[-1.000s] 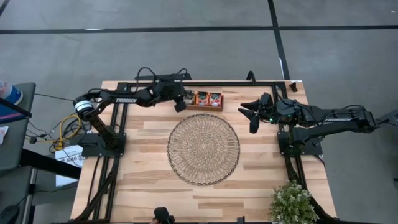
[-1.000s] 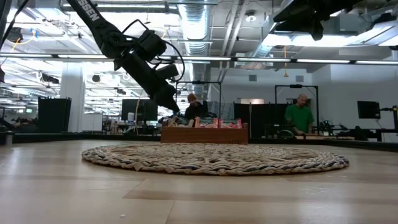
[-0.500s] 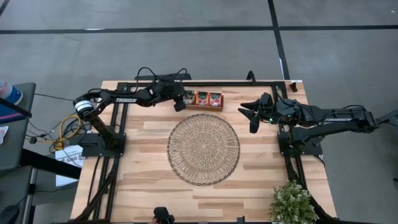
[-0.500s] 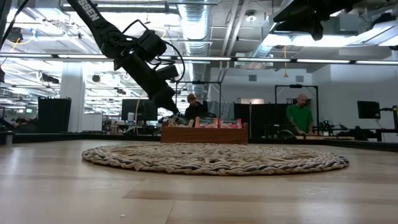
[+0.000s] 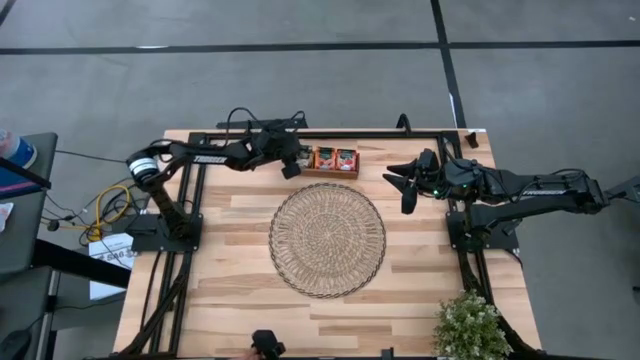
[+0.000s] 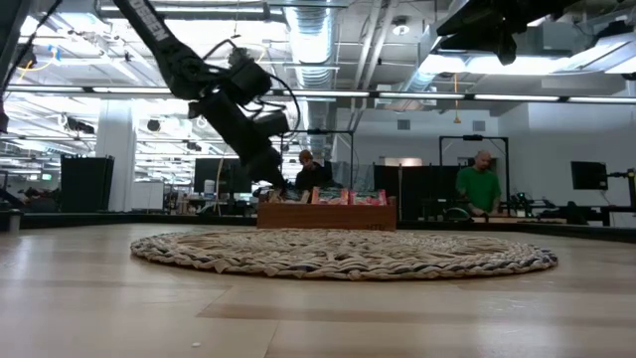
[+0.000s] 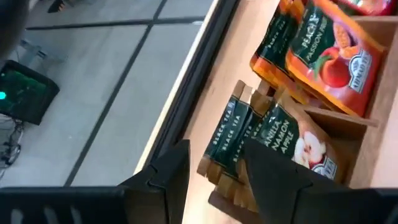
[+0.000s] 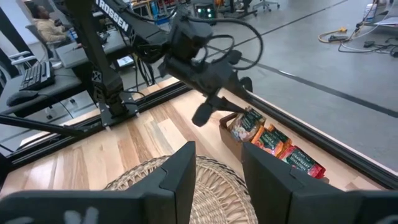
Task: Pick & Place Tea
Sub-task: Put the brown tea bag into the left section of the wooden organizer
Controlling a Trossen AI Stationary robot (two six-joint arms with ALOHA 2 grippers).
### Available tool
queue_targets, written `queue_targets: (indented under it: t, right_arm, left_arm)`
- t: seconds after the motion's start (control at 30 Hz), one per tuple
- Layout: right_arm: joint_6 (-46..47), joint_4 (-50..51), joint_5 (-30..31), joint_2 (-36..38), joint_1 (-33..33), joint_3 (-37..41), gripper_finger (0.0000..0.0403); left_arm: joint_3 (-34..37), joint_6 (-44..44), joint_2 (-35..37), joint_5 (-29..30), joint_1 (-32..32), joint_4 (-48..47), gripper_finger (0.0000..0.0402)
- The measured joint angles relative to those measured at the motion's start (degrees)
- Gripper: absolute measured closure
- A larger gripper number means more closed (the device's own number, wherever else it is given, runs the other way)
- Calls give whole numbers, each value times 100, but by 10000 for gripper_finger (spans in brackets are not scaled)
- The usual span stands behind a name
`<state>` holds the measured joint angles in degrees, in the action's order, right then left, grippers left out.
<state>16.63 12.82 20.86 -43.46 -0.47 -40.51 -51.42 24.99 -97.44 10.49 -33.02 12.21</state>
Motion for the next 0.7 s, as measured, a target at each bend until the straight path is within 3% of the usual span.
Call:
queue_targets:
  t: [0.27, 0.7]
  right_arm:
    - [-3, -1, -2, 0, 4, 0, 282]
    - [-11, 0, -44, 0, 9, 0, 282]
  left_arm:
    - [-926, -36, -291, 214, 43, -1027, 255]
    - [-973, -165, -293, 150, 100, -1649, 255]
